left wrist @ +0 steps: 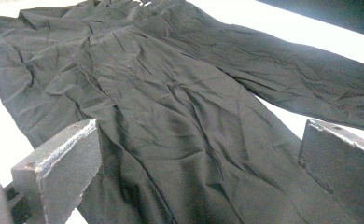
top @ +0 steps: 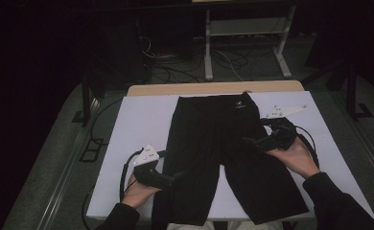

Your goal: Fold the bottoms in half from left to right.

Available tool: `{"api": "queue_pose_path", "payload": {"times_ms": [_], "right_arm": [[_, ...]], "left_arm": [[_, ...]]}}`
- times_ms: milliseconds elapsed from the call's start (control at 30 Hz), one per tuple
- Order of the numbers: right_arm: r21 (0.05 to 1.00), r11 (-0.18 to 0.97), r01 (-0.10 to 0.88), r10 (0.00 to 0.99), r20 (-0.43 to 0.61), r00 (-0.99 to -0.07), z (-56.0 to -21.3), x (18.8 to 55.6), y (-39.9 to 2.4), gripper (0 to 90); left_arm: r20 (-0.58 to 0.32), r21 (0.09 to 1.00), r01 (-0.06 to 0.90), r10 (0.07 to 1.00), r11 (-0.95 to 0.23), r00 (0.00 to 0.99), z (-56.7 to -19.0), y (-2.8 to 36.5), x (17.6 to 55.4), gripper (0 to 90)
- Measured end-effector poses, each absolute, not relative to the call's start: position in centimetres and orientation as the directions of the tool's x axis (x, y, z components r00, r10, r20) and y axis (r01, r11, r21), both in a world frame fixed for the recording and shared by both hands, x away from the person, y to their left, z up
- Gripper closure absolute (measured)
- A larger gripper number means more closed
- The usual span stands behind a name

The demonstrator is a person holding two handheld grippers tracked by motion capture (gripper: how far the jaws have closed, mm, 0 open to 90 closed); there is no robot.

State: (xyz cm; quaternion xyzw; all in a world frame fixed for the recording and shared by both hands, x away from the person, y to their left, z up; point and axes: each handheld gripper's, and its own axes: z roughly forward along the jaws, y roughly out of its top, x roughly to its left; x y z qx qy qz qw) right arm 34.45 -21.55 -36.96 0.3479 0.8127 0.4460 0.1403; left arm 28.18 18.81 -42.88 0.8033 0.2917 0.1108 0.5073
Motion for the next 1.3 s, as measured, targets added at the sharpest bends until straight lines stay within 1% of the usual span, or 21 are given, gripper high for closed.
{"api": "queue_pose_path", "payload": {"times_ms": [800,1300], "right_arm": [[0.818,0.377,0.435,0.682,0.074,-0.728,-36.4,38.1,-17.6,0.0],[0.825,0.363,0.433,0.698,0.066,-0.713,-35.8,40.6,-15.0,0.0]], "left_arm": [[-0.116,0.879,0.354,0.577,-0.319,0.808,-42.9,18.8,28.2,0.0],[-0.118,0.879,0.354,0.573,-0.320,0.811,-42.9,18.8,28.2,0.0]]}}
